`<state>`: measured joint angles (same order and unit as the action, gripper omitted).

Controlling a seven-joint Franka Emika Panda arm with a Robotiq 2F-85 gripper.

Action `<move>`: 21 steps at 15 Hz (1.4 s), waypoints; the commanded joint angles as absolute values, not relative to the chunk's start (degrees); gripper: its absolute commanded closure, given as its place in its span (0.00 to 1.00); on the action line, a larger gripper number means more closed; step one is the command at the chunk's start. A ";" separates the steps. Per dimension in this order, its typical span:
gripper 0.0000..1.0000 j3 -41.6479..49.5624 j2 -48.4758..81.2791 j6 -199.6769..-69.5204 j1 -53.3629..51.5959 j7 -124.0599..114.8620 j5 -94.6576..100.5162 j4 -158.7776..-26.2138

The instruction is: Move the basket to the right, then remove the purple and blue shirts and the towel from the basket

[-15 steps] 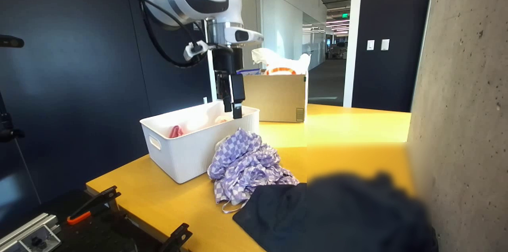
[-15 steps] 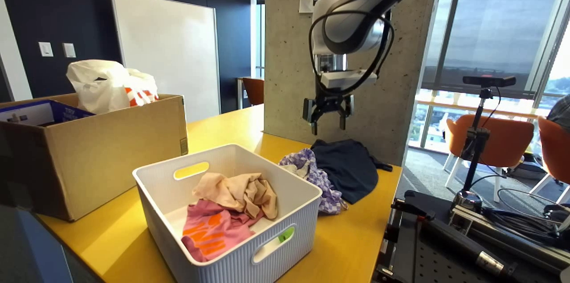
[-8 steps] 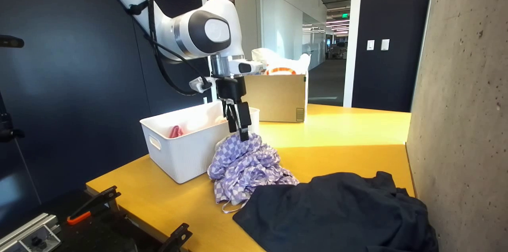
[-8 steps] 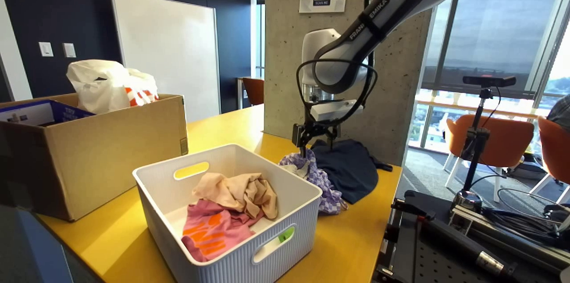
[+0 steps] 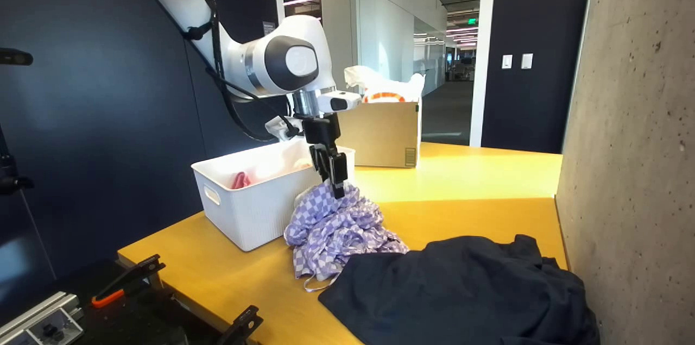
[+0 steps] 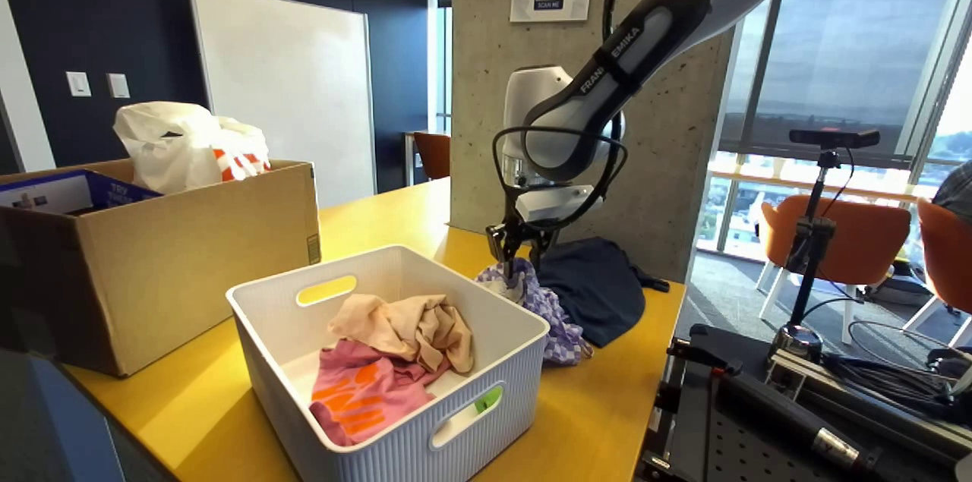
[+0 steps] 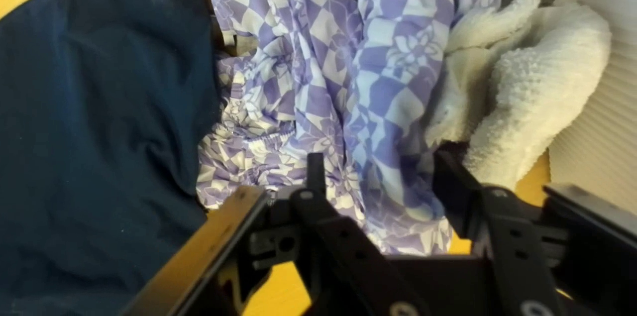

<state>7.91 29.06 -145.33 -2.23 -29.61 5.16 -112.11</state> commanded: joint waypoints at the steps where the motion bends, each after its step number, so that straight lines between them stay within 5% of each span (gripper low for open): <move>1: 0.73 9.09 28.57 -147.10 -3.61 -29.02 5.27 -112.58; 5: 1.00 9.83 26.25 -147.36 -3.94 -29.25 5.68 -114.35; 12: 1.00 12.52 16.84 -140.12 -10.36 -35.91 13.84 -112.79; 21: 1.00 -0.38 17.65 -119.39 -14.82 -32.21 16.91 -94.44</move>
